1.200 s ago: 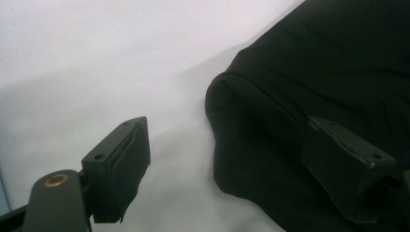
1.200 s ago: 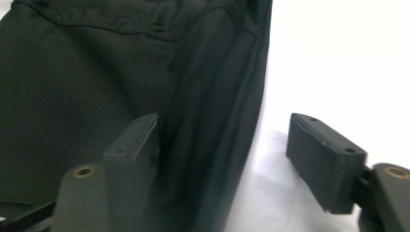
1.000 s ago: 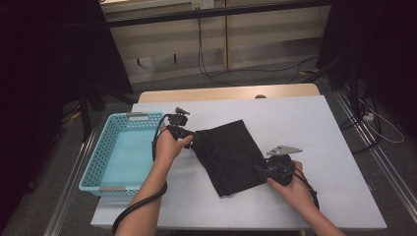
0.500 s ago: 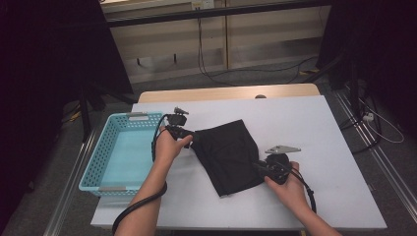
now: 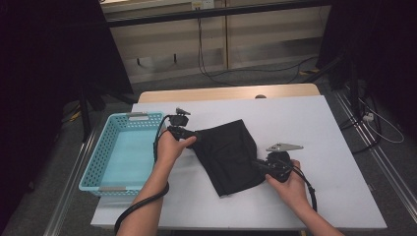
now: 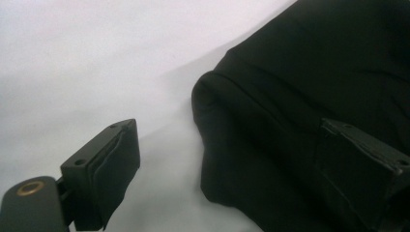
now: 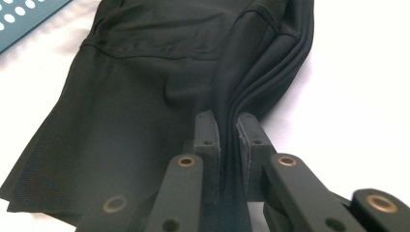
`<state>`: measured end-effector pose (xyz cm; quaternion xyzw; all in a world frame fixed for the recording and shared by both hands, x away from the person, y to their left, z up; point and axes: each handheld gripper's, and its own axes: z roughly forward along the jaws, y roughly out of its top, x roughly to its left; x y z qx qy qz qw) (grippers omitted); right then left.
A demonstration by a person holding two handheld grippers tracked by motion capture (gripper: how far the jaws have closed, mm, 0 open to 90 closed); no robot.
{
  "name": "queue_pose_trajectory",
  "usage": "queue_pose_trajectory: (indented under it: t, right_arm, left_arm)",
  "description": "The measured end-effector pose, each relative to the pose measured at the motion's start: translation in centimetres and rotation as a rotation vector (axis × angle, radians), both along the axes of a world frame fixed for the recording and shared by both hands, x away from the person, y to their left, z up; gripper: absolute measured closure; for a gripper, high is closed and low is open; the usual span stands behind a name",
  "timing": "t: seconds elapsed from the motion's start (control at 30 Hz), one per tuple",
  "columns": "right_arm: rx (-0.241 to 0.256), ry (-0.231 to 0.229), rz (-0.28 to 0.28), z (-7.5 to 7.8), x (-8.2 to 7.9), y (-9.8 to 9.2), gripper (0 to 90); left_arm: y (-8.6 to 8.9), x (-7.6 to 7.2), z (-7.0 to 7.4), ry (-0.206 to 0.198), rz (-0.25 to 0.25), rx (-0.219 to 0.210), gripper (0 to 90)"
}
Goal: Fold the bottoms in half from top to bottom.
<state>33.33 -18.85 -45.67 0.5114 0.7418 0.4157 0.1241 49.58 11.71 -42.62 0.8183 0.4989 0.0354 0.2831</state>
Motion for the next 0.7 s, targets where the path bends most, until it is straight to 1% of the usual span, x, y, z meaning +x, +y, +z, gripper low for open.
queue_pose_trajectory:
  t: [0.07,0.17,0.2,0.27,0.33,0.37,0.43,0.47,0.5,0.53,0.57,0.6,0.63,0.67,0.7]
  right_arm:
    - [-0.011,-0.006,0.002,0.1,0.0,0.0,81.1]
    - [-0.009,-0.013,0.006,0.2,-0.1,0.0,81.1]
    - [-0.008,-0.017,0.008,0.2,-0.2,0.0,81.1]
    - [-0.014,-0.019,0.008,0.2,-0.2,0.0,81.0]
    - [-0.017,-0.016,0.009,0.1,-0.2,0.1,81.0]
    - [-0.019,-0.019,0.008,0.1,-0.3,0.2,81.1]
    - [-0.015,-0.022,0.01,0.2,-0.3,0.3,81.0]
    - [-0.014,-0.024,0.013,0.2,-0.3,0.3,81.0]
    - [-0.012,-0.027,0.016,0.2,-0.3,0.4,81.0]
    - [-0.012,-0.027,0.016,0.2,-0.3,0.4,81.0]
    - [-0.018,-0.028,0.018,0.3,-0.3,0.4,81.0]
    - [-0.021,-0.029,0.018,0.3,-0.3,0.5,81.0]
    - [-0.026,-0.03,0.019,0.3,-0.4,0.5,81.0]
    - [-0.026,-0.03,0.019,0.3,-0.4,0.5,81.0]
    - [-0.034,-0.033,0.02,0.3,-0.4,0.6,81.1]
  left_arm:
    - [-0.3,0.1,-0.3,0.001,-0.001,0.016,12.7]
    - [-0.9,0.1,-0.9,-0.008,0.004,0.027,15.2]
    - [-1.1,0.0,-1.1,-0.018,0.007,0.038,16.9]
    - [-1.5,0.0,-1.4,-0.018,0.01,0.044,21.0]
    - [-1.7,-0.1,-1.2,-0.023,0.004,0.088,25.1]
    - [-1.9,-0.2,-1.2,-0.027,-0.009,0.111,30.7]
    - [-2.2,-0.4,-0.9,-0.014,-0.022,0.12,41.6]
    - [-2.4,-0.4,-0.8,0.009,-0.029,0.106,51.0]
    - [-2.5,-0.5,-0.7,0.018,-0.044,0.103,58.6]
    - [-2.5,-0.5,-0.7,0.018,-0.044,0.103,64.6]
    - [-2.8,-0.5,-0.7,0.041,-0.043,0.081,71.4]
    - [-2.8,-0.5,-0.7,0.041,-0.043,0.081,76.0]
    - [-3.0,-0.5,-0.7,0.056,-0.035,0.079,77.0]
    - [-3.0,-0.5,-0.7,0.056,-0.035,0.079,78.0]
    - [-3.1,-0.4,-0.5,0.068,-0.031,0.087,78.9]
